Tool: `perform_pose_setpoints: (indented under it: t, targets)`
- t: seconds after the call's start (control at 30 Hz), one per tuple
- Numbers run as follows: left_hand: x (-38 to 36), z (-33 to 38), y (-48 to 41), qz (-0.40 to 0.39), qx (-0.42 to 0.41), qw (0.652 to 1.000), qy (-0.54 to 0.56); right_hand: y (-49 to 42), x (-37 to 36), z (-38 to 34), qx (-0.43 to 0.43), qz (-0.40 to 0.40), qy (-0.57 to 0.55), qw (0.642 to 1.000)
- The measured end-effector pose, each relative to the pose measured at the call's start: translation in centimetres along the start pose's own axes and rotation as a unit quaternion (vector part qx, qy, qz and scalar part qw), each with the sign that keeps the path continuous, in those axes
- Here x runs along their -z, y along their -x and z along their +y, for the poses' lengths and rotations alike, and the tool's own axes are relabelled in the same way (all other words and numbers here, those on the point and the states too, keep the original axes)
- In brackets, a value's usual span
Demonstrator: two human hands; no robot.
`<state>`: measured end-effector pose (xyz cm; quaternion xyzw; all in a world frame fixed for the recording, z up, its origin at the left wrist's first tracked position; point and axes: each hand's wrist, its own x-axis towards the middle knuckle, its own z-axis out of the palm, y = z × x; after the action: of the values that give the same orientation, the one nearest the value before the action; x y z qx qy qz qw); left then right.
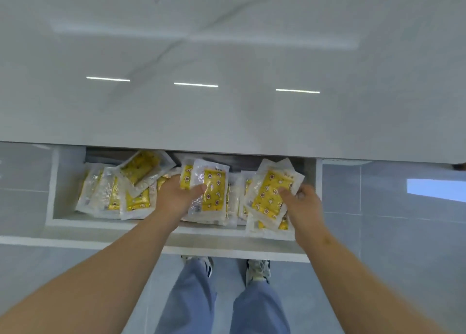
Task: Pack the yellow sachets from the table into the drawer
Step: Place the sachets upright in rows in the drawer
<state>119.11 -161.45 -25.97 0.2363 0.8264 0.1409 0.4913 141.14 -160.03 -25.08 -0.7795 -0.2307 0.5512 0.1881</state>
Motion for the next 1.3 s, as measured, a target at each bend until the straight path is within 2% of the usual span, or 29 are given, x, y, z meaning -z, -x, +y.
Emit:
perform_pose_setpoints:
  t: [0.13, 0.23, 0.3, 0.4, 0.43, 0.5, 0.57, 0.63, 0.7, 0.8, 0.9, 0.97, 1.07, 1.17, 1.23, 1.3]
  targets:
    - [-1.6, -1.1, -2.3, 0.016, 0.039, 0.985, -0.166, -1.9, -2.3, 0.3, 0.008, -0.037, 0.038, 0.999]
    - [-1.7, -2.2, -3.0, 0.031, 0.042, 0.937, -0.344, -2.4, -3.9, 0.6, 0.0, -0.076, 0.074, 0.994]
    - [-1.5, -2.7, -3.1, 0.051, 0.06, 0.915, -0.396, -2.5, -4.7, 1.0, 0.006, -0.099, 0.114, 0.988]
    - [-1.4, -2.4, -2.7, 0.096, 0.072, 0.917, -0.379, -2.4, -5.4, 1.2, 0.025, -0.118, 0.138, 0.983]
    - [-1.6, -2.3, -2.7, 0.109, 0.034, 0.917, -0.382, -2.4, -5.6, 1.2, 0.029, -0.12, 0.137, 0.983]
    - [-2.0, -1.8, -2.3, 0.096, -0.108, 0.918, -0.37, -2.3, -5.6, 1.2, 0.023, -0.129, 0.114, 0.985]
    - [-2.9, -1.1, -2.0, 0.01, -0.225, 0.929, -0.293, -2.3, -5.6, 1.3, 0.0, -0.137, 0.071, 0.988]
    - [-4.1, -0.3, -1.5, -0.116, -0.213, 0.953, -0.18, -2.0, -5.4, 1.3, -0.016, -0.139, 0.043, 0.989]
    - [-4.8, -0.2, -1.6, -0.187, -0.162, 0.961, -0.121, -1.9, -4.9, 1.3, -0.035, -0.13, 0.037, 0.99]
    - [-5.2, -0.2, -1.7, -0.195, -0.125, 0.967, -0.105, -1.8, -3.7, 1.2, -0.068, -0.125, 0.01, 0.99]
    - [-5.4, 0.4, -1.3, -0.202, -0.111, 0.968, -0.093, -1.9, -2.7, 1.4, -0.035, -0.14, 0.054, 0.988]
    - [-5.5, 0.4, -1.4, -0.166, -0.117, 0.971, -0.122, -1.9, -2.2, 1.6, -0.004, -0.144, 0.122, 0.982]
    - [-5.4, 0.3, -1.8, -0.076, -0.111, 0.975, -0.178, -2.3, -1.2, 1.9, 0.013, -0.091, 0.17, 0.981]
    - [-5.5, 0.4, -1.9, -0.073, -0.103, 0.966, -0.224, -2.9, 0.1, 2.3, 0.037, -0.045, 0.187, 0.981]
    - [-5.7, 0.6, -1.8, -0.076, -0.122, 0.938, -0.316, -3.4, 0.6, 2.7, 0.04, -0.065, 0.25, 0.965]
    - [-5.9, 0.4, -1.8, -0.045, -0.169, 0.878, -0.445, -3.9, 0.9, 3.0, 0.037, -0.095, 0.361, 0.927]
